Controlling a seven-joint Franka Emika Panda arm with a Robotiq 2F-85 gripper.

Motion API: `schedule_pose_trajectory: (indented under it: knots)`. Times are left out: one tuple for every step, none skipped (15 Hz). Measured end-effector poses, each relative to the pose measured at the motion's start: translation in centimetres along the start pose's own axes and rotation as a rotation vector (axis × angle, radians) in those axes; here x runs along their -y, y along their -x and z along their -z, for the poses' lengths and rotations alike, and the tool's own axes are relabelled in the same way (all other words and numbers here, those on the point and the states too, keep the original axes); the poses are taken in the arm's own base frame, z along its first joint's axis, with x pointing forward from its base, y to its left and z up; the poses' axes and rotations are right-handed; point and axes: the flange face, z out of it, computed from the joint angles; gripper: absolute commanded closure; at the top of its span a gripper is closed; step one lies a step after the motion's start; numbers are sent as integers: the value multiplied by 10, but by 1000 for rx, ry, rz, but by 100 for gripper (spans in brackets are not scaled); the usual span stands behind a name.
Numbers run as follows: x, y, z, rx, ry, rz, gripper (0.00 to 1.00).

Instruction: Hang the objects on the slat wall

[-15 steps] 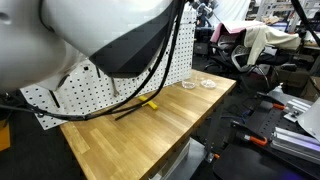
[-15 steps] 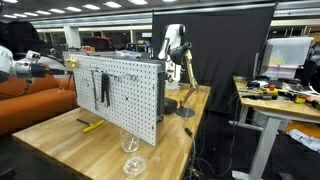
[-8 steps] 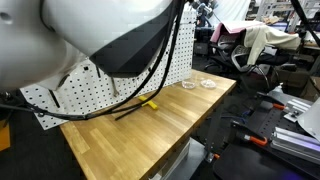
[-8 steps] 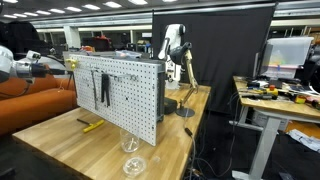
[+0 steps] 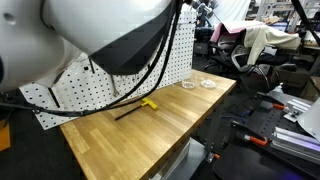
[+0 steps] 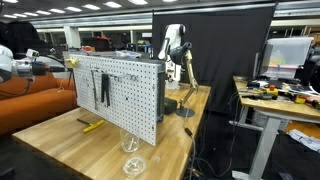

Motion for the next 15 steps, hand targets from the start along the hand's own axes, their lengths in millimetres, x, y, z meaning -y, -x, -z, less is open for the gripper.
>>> schedule_pose_trajectory:
  knots:
    - [-1,3,-4,18,9,-2,98]
    - [-2,7,-9,34,15,-4,98]
    - [-2,9,-15,49,19,-5,98]
    - [-1,12,-20,62,21,-5,98]
    - [-1,13,-25,74,24,-5,98]
    - [0,14,-30,84,27,-4,98]
    - [0,15,-34,92,31,-2,98]
    - [0,16,-39,100,36,0,98]
    - [1,17,-44,107,40,2,98]
    - [2,18,-49,113,41,4,98]
    - [3,18,-53,115,42,5,98]
    - [3,18,-54,116,45,5,98]
    - [3,18,-54,116,46,6,98]
    - [3,18,-54,116,46,6,98]
    - [4,18,-54,115,46,6,98]
